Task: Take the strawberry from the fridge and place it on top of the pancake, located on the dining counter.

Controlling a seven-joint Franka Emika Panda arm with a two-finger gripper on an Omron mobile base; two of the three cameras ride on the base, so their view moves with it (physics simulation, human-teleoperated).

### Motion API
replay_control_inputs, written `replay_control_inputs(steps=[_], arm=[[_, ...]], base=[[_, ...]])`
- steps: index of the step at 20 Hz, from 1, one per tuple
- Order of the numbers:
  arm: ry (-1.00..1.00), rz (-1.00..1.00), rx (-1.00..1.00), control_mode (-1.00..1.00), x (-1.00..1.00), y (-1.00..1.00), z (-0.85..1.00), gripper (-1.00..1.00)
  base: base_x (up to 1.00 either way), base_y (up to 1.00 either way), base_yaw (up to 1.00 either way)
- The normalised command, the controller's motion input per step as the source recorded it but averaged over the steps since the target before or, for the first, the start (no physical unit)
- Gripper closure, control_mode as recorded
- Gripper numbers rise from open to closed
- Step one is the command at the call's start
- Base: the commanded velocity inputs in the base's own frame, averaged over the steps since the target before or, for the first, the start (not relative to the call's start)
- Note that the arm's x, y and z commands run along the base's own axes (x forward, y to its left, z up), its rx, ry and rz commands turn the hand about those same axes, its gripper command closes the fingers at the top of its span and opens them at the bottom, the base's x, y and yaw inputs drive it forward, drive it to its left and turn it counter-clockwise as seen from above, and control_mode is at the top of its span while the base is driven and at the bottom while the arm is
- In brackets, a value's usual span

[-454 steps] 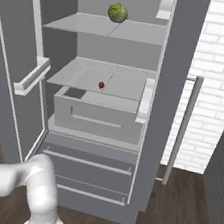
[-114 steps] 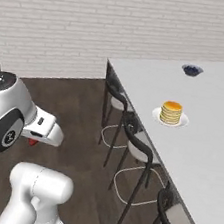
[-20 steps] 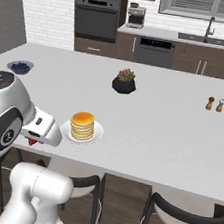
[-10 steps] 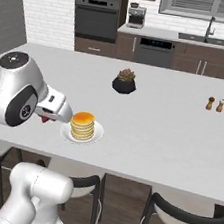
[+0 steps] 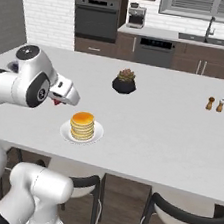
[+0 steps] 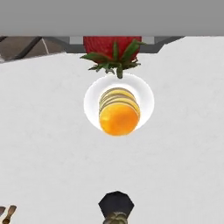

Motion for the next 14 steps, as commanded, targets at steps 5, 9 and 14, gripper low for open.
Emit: replay_control_inputs(steps=[5,9,14], arm=[[0.10,-0.04,0.09,-1.00,1.00,-0.17,-0.68,1.00],[0.15,-0.01,0.08,-1.00,0.65,-0.03,-0.36,1.00],[0.20,0.00,0.01,-1.00,0.52,0.00,-0.16,1.00]], base=[[0.00,0.00,0.00],[0.00,0.00,0.00],[0.00,0.00,0.00]])
